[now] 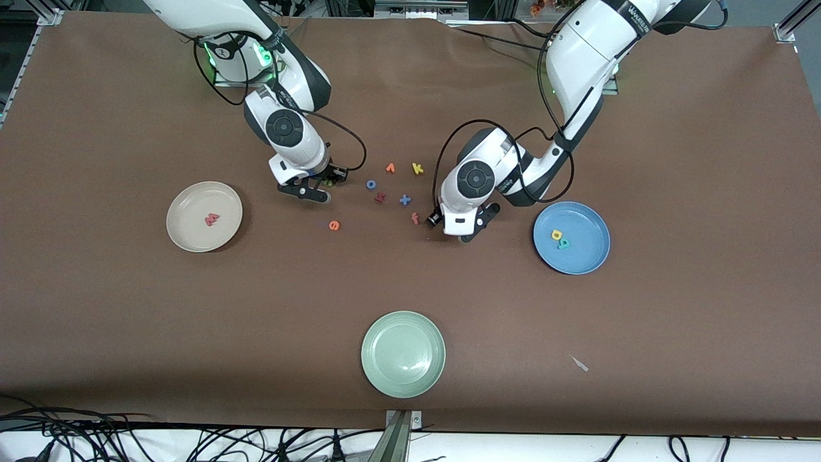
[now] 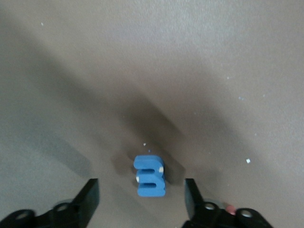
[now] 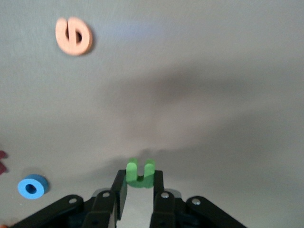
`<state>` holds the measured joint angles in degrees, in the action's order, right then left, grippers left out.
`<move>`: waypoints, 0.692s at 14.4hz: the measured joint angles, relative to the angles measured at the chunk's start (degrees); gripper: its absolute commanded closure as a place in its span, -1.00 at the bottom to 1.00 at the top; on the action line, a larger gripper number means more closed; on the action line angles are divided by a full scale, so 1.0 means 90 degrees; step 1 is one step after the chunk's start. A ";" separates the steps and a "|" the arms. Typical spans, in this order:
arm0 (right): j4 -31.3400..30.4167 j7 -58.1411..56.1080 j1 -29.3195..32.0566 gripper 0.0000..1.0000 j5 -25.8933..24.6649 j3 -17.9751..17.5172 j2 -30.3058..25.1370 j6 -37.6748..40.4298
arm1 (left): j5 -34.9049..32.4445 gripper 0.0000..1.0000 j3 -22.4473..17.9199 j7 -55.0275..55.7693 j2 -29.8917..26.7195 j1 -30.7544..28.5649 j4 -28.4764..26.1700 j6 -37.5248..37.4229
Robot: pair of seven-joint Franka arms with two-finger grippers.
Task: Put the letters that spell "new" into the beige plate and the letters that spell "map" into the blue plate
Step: 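Grasp the blue m with the left gripper while the right gripper grasps the green u, then drop the green u in the white plate while the left gripper carries the m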
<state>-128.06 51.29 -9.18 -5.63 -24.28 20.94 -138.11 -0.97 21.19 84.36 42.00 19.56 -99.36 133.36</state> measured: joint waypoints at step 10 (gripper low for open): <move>0.0325 -0.3001 0.0032 0.96 -0.0017 0.1652 -0.0484 0.1059 | -0.0010 1.00 -0.0037 -0.0025 0.0001 -0.0107 0.0010 0.0047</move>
<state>-125.13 24.28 -8.90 -5.78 -9.41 16.59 -128.58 -1.06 20.85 84.14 42.00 18.60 -99.27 133.78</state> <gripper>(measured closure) 0.740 0.736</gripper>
